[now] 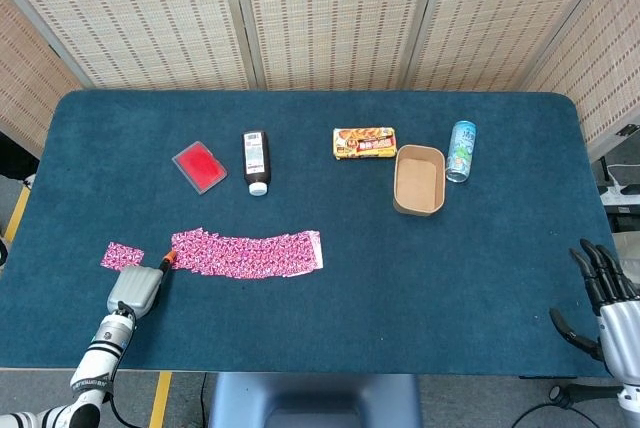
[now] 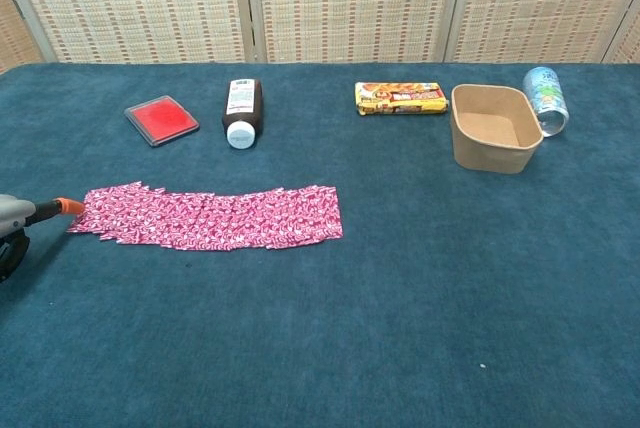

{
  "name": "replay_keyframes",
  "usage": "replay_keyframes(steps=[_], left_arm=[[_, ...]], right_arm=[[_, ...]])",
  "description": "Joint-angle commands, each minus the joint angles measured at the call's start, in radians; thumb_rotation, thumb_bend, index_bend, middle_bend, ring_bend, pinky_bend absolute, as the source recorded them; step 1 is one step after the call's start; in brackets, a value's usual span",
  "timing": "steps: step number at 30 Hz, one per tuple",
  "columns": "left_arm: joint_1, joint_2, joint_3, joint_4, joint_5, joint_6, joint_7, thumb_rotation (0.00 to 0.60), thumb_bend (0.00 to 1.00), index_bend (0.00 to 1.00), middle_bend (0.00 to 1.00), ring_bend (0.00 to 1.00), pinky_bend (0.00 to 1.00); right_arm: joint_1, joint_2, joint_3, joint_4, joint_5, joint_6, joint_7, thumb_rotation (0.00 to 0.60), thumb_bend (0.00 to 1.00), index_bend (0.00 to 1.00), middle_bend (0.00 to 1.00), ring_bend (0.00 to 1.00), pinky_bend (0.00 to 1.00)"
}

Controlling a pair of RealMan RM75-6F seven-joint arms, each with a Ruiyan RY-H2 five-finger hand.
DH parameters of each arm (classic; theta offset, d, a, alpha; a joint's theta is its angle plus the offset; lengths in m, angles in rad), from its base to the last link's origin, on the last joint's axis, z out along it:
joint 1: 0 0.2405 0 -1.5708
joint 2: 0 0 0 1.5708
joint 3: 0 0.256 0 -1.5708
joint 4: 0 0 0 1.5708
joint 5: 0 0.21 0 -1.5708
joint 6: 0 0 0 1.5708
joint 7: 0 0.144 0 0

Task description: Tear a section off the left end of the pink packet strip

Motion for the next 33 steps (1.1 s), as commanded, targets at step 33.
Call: replay_keyframes(steps=[33], left_arm=[[-0.033, -0.081, -0.038, 0.161, -0.24, 0.012, 0.186, 0.6, 0.85, 0.08, 0.76, 0.71, 0.67]], right_arm=[[0.003, 0.005, -0.001, -0.006, 0.004, -0.01, 0.0, 0.6, 0.23, 0.0, 0.0, 0.0, 0.28]])
